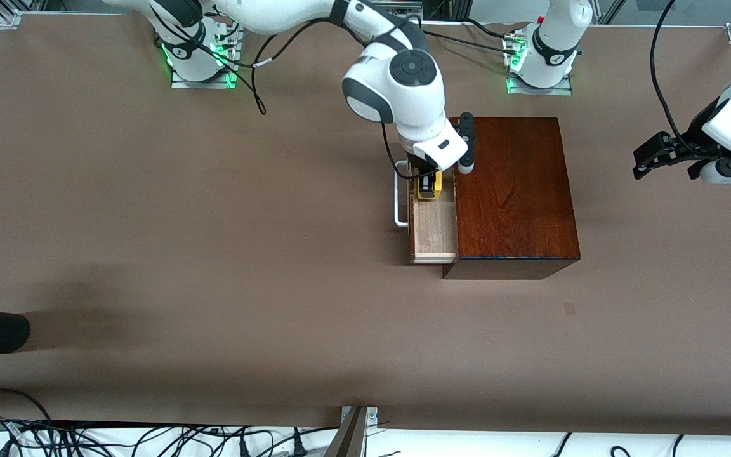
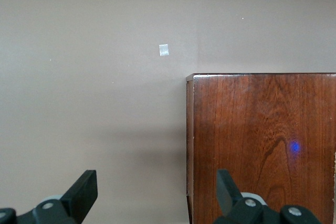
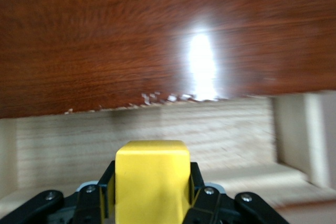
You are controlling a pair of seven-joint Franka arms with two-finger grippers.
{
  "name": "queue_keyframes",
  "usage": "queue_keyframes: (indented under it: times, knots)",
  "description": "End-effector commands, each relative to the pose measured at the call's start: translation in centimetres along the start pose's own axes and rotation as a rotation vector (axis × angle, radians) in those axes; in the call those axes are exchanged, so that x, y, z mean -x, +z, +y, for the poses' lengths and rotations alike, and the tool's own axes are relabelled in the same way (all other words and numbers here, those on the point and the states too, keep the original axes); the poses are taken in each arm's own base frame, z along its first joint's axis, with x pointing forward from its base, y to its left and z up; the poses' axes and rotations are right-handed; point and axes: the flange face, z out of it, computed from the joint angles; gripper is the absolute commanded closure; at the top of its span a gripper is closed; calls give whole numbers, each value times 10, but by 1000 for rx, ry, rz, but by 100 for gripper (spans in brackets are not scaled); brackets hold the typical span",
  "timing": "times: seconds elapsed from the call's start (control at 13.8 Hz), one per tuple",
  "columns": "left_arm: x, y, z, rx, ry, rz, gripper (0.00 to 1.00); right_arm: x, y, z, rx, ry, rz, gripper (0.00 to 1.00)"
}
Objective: Open drawer, take yellow block, close drawer
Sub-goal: 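Lift the yellow cube out with the right gripper while the left gripper returns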
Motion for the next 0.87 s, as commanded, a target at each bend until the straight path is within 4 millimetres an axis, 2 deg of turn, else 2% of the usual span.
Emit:
queue_keyframes:
  times: [0.0, 0.15, 0.29, 0.44, 0.51, 0.58, 0.65, 0.8]
  knots:
    - [-5, -5, 0, 26, 10, -10, 0, 18, -89, 25, -7, 79, 24, 100]
    - [-3, -4, 7, 24, 24, -25, 0, 49, -137, 53, -33, 152, 5, 100]
    - [8, -11, 9, 19, 43, -112, 0, 84, -183, 75, -28, 203, -42, 100]
    - [20, -6, 37, 16, 100, -184, 0, 129, -206, 107, -29, 270, -93, 100]
    - [22, -3, 51, 14, 128, -203, 0, 155, -227, 123, -19, 325, -99, 100]
    - [21, -1, 68, 13, 160, -208, 0, 177, -232, 133, -20, 364, -111, 100]
    - [23, -2, 76, 17, 183, -208, 0, 211, -236, 148, -19, 421, -124, 100]
    - [25, 7, 106, 93, 349, -228, 0, 269, -232, 158, -54, 522, -148, 100]
